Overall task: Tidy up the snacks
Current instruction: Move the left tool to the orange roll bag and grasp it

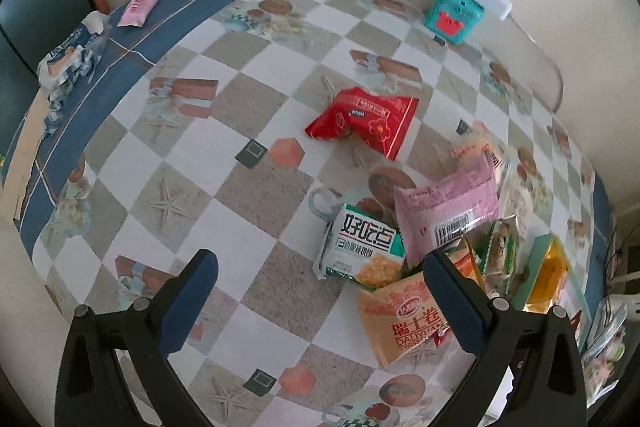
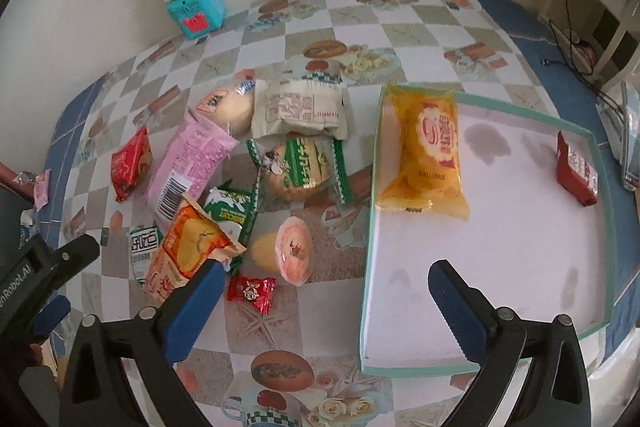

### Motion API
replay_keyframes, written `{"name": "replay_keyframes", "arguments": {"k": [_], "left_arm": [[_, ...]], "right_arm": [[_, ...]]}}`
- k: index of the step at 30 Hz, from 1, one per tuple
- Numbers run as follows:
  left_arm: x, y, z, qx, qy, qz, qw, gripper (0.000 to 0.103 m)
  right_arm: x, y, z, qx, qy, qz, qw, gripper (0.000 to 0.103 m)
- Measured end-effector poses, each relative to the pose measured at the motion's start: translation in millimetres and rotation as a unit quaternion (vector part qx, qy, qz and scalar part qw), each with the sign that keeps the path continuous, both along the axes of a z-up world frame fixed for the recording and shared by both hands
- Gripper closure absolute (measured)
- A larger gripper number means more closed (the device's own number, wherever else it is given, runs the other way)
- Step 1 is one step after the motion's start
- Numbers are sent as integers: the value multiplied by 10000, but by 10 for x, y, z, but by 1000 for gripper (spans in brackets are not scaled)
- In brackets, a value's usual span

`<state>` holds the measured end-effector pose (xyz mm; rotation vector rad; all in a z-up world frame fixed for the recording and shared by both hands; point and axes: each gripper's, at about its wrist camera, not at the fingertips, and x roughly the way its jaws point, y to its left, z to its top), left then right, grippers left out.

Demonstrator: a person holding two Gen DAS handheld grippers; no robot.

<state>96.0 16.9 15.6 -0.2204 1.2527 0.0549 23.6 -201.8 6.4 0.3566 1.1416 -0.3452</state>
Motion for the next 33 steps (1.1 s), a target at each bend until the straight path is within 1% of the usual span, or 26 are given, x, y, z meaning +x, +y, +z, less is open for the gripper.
{"name": "replay_keyframes", "arguments": {"k": [5, 11, 14, 18, 21, 23, 26, 28, 30, 33], "left_arm": [[31, -69, -50, -15, 77, -142, 9999, 1], [30, -296, -139, 129, 236, -640, 9976, 1], [26, -413, -185, 262, 280, -861, 9956, 1], [1, -607, -229, 363, 287, -1245, 9911, 1], [-37, -765, -259, 424, 291, -1550, 9866, 1], [-54, -866, -287, 554, 288, -1732, 9829, 1], [-74, -953, -337, 742, 294, -1881, 9789, 2], [-70, -981, -347, 734, 286, -1945, 9777, 15], [-71, -1013, -358, 628, 298, -1979, 9778, 20], [-82, -1040, -355, 641, 249, -2054, 9762, 27]], "right_arm": [[7, -40, -62, 52, 96, -37, 9999, 0], [-41, -224, -112, 193, 253, -363, 9988, 0], [-82, -341, -104, 205, 251, -549, 9980, 0], [-129, -462, -86, 169, 256, -765, 9966, 0], [-139, -501, -81, 222, 245, -789, 9963, 0], [-142, -512, -73, 226, 237, -799, 9963, 0], [-137, -530, -78, 220, 234, -823, 9961, 0], [-138, -540, -83, 249, 227, -840, 9959, 0], [-143, -548, -88, 250, 227, -863, 9957, 0], [-137, -553, -89, 258, 222, -865, 9957, 0]]}}
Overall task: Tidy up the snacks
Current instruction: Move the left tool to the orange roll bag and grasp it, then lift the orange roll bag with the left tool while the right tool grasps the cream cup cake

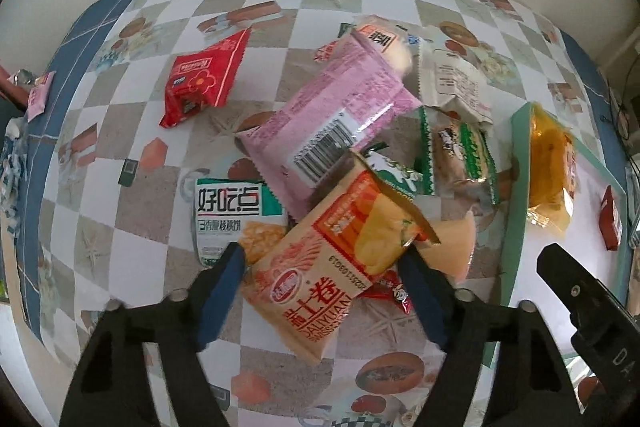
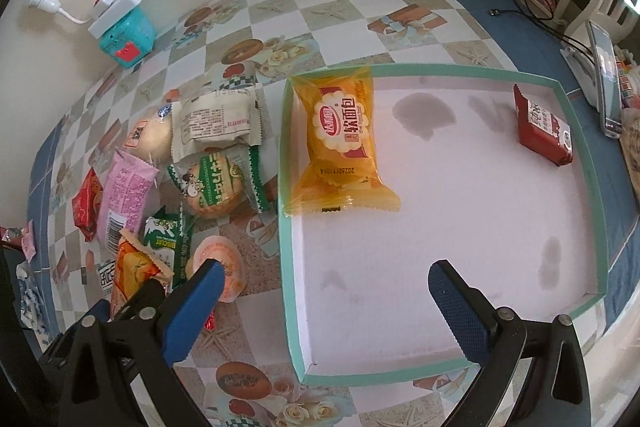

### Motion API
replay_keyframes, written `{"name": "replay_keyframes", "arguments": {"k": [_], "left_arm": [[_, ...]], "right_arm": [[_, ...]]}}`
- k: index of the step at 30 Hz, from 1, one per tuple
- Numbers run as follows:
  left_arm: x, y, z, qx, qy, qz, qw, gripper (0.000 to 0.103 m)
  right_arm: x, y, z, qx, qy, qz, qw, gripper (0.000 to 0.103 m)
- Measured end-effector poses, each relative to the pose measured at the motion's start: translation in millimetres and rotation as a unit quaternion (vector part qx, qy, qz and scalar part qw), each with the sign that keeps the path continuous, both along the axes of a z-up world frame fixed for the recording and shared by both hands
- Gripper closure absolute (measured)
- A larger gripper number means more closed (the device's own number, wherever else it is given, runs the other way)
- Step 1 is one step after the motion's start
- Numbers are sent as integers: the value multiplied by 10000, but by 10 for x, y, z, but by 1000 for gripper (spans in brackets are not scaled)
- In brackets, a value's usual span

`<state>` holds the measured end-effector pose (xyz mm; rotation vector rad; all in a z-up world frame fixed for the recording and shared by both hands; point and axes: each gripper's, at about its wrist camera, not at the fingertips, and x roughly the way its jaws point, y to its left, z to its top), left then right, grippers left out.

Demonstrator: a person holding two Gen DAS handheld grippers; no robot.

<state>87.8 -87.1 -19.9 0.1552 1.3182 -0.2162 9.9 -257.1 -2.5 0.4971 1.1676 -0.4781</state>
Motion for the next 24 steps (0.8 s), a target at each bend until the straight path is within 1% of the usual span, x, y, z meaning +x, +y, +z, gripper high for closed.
{"name": "replay_keyframes", "arguments": {"k": [1, 2, 3, 4, 8, 15, 20, 24], "left_arm": [[-5, -7, 1, 8, -22, -24, 10000, 37], [-12, -13, 7, -51, -12, -66, 10000, 44], [-8, -18, 7, -123, 13, -77, 9999, 56], [-9, -19, 11, -181, 25, -64, 9998, 60], [6, 6, 32, -235, 21, -17, 9997, 63], [66, 233, 132, -486, 11, 403, 9980, 64], [100, 416, 258, -474, -177, 730, 9960, 64], [130, 590, 325, -675, -170, 993, 9926, 64]], "right_arm": [[-1, -1, 1, -3, -3, 1, 10000, 0], [3, 4, 3, -11, -8, 7, 10000, 0], [4, 9, 4, -13, -12, 17, 10000, 0], [8, 17, 3, -12, -15, 32, 10000, 0], [31, 69, -12, -43, 14, 105, 9999, 0], [90, 230, -5, -145, -89, 416, 9990, 0], [176, 449, 27, -194, -335, 875, 9954, 0], [255, 633, -2, -315, -421, 1216, 9912, 1]]}}
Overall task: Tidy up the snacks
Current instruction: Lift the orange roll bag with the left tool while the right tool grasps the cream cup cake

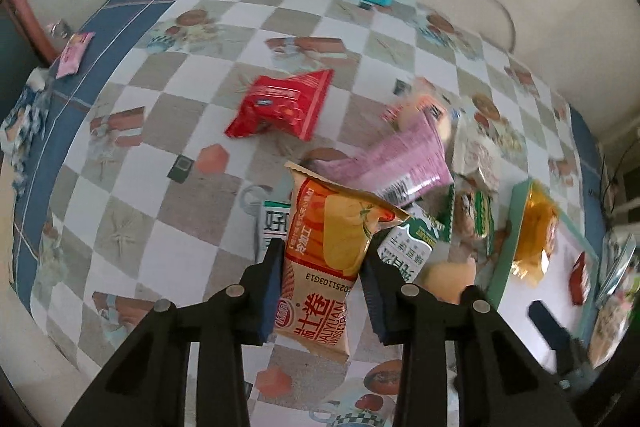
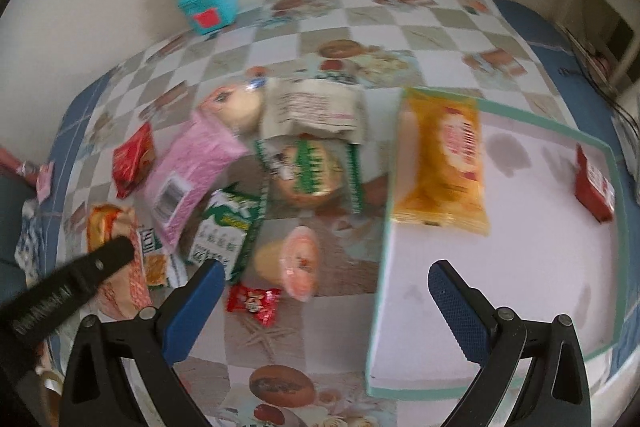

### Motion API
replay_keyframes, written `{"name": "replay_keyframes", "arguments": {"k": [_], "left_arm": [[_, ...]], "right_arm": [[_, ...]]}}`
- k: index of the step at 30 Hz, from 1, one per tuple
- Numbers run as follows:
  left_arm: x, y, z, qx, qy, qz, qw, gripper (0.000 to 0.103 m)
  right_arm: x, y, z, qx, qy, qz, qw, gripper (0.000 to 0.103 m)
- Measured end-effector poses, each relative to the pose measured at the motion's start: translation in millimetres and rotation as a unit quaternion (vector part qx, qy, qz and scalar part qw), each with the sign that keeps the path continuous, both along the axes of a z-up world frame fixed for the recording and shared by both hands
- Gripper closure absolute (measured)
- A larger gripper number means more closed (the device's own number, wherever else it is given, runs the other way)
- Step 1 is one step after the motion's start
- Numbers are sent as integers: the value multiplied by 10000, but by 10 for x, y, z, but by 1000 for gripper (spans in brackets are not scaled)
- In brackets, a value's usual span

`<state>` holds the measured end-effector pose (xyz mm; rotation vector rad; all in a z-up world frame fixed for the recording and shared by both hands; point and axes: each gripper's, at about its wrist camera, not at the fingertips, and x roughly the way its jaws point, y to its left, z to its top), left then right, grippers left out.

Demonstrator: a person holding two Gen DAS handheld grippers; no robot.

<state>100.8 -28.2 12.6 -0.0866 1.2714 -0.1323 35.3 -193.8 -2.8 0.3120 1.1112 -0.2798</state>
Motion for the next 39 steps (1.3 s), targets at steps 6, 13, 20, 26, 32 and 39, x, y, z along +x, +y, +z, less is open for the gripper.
{"name": "replay_keyframes", "arguments": {"k": [6, 13, 20, 26, 32, 39], "left_arm": [[22, 159, 38, -217, 18, 282, 9994, 65], [58, 226, 2, -356, 121, 406, 9985, 65], [66, 233, -32, -393, 199, 431, 9981, 65], [59, 232, -26, -412, 209, 438, 9980, 65], [64, 242, -18, -403, 205, 468, 9979, 65], [49, 226, 32, -393, 151, 447, 9981, 65]], "right_arm": [[93, 239, -77, -63, -113, 528, 9985, 20], [184, 311, -317, -136, 129, 701, 9974, 40], [167, 247, -354, -39, 84, 639, 9979, 43], [162, 215, -390, -53, 174, 591, 9981, 43], [181, 333, -433, -305, 177, 760, 9965, 57], [137, 237, -378, -207, 60, 610, 9979, 60]]}}
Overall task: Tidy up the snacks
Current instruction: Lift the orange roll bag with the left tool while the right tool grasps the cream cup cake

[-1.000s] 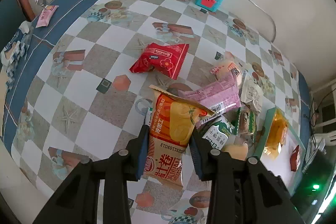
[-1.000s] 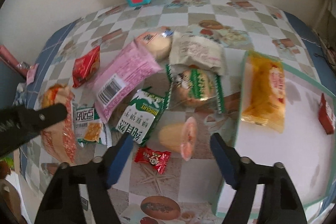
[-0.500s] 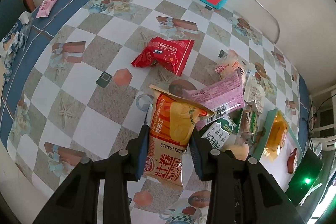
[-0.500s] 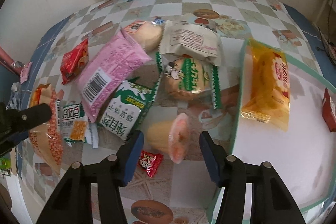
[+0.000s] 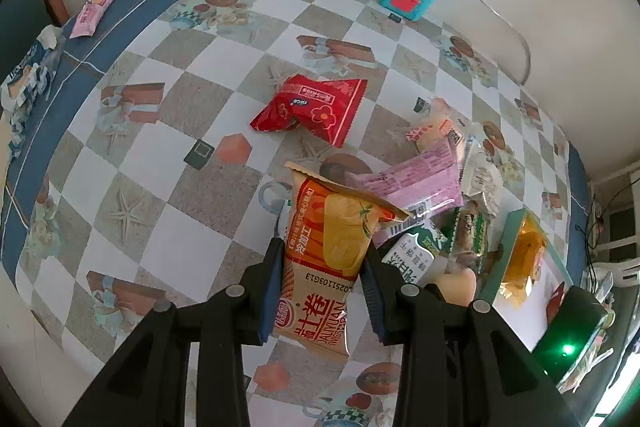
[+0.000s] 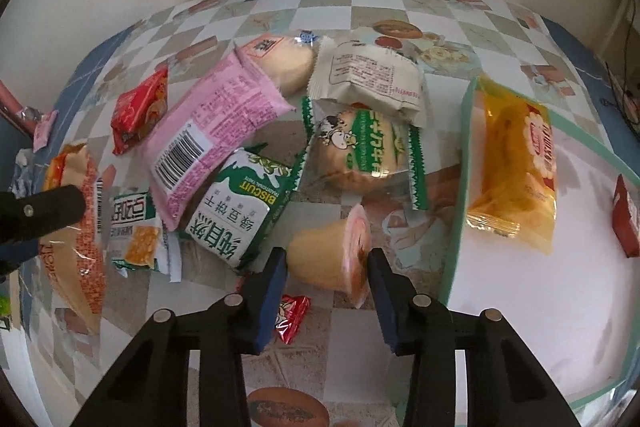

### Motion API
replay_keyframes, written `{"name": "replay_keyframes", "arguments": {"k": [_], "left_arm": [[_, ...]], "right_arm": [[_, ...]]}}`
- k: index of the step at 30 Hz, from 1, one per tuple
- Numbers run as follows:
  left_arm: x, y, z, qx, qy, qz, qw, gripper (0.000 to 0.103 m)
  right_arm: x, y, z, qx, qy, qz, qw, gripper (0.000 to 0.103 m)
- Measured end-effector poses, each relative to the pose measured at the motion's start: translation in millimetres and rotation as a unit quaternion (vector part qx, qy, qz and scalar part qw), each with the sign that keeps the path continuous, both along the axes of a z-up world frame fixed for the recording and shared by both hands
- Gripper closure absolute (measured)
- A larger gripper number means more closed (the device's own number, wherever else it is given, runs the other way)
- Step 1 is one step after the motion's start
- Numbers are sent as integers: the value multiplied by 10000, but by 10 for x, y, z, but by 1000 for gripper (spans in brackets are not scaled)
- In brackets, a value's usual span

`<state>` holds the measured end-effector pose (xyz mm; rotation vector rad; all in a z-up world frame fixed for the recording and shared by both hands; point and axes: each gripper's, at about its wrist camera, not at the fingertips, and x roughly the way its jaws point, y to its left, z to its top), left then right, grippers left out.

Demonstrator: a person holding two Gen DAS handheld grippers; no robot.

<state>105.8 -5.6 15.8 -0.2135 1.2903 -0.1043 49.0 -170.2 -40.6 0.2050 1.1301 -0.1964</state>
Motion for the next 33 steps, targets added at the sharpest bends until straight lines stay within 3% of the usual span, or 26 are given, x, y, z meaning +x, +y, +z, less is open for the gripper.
{"name": "replay_keyframes", "arguments": {"k": [6, 9, 15, 21, 23, 25, 33], "left_arm": [[-35, -49, 121, 25, -162, -73, 9998, 65], [-61, -91, 177, 59, -242, -110, 9996, 65], [-114, -178, 272, 141, -381, -199, 9990, 65], [-129, -222, 242, 131, -312, -194, 9992, 64], [-120, -226, 214, 131, -262, -191, 9994, 64], [-112, -219, 192, 118, -230, -179, 9995, 64], [-79, -179, 88, 33, -68, -118, 9999, 64]], "right_arm": [[-72, -26, 271, -18, -296, -8, 9996, 62], [-112, -60, 339, -2, -375, -36, 9993, 75], [-207, -193, 482, 178, -572, -132, 9981, 76], [-145, -301, 306, 621, -411, -169, 9971, 74], [-120, -299, 243, 728, -358, -163, 9966, 60], [-103, -272, 216, 686, -337, -146, 9970, 56], [38, -60, -18, 84, 13, 130, 9999, 56]]}}
